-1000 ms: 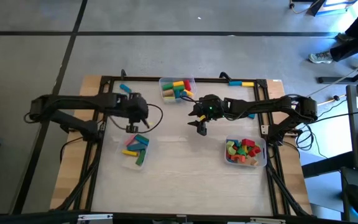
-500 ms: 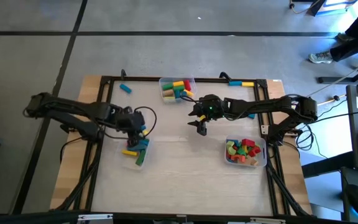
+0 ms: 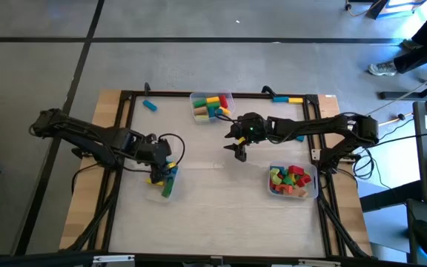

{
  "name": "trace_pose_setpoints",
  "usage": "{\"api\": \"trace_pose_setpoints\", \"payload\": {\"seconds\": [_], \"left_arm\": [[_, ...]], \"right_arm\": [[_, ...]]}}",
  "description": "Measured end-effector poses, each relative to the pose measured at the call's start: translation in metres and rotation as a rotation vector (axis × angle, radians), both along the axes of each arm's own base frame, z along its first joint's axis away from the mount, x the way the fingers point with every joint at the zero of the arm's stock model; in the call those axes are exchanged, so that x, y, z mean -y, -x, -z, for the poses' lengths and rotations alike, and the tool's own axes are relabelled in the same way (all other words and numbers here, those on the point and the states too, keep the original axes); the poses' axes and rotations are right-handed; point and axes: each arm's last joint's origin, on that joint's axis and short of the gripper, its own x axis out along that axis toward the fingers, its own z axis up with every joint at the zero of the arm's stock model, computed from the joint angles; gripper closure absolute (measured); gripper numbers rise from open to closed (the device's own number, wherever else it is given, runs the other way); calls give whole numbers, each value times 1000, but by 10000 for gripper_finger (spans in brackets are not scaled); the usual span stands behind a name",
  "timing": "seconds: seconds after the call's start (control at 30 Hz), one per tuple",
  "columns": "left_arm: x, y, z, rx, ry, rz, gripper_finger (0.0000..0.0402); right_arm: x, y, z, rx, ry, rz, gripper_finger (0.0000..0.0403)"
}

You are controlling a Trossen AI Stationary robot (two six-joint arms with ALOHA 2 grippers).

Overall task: Sort blocks by size
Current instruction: Put the blue rectangular block into the bottom left transparent bin

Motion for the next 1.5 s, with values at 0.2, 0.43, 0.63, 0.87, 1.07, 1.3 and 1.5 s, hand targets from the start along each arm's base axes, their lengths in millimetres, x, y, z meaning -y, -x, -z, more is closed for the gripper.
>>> {"api": "trace_pose_setpoints", "payload": {"seconds": [0.2, 0.43, 0.63, 0.87, 1.07, 1.3, 1.5], "left_arm": [[-4, 0, 0, -13, -5, -18, 224], [-27, 0, -2, -8, -172, -100, 208], [-60, 1, -6, -26, -451, -276, 221], [-106, 5, -10, -10, -534, -532, 241], [-144, 14, -16, -25, -605, -663, 262], [-188, 28, -15, -67, -654, -807, 294], [-221, 42, -1, -192, -633, -867, 334]], "right_arm": [[0, 0, 0, 0, 0, 0, 178], [0, 0, 0, 0, 0, 0, 178], [1, -4, -7, 81, 21, -3, 178], [1, -6, -8, 101, 24, -2, 178], [1, -6, -8, 102, 24, -2, 178], [1, -6, -8, 102, 24, -2, 178], [1, -6, -8, 102, 24, -2, 178]]}}
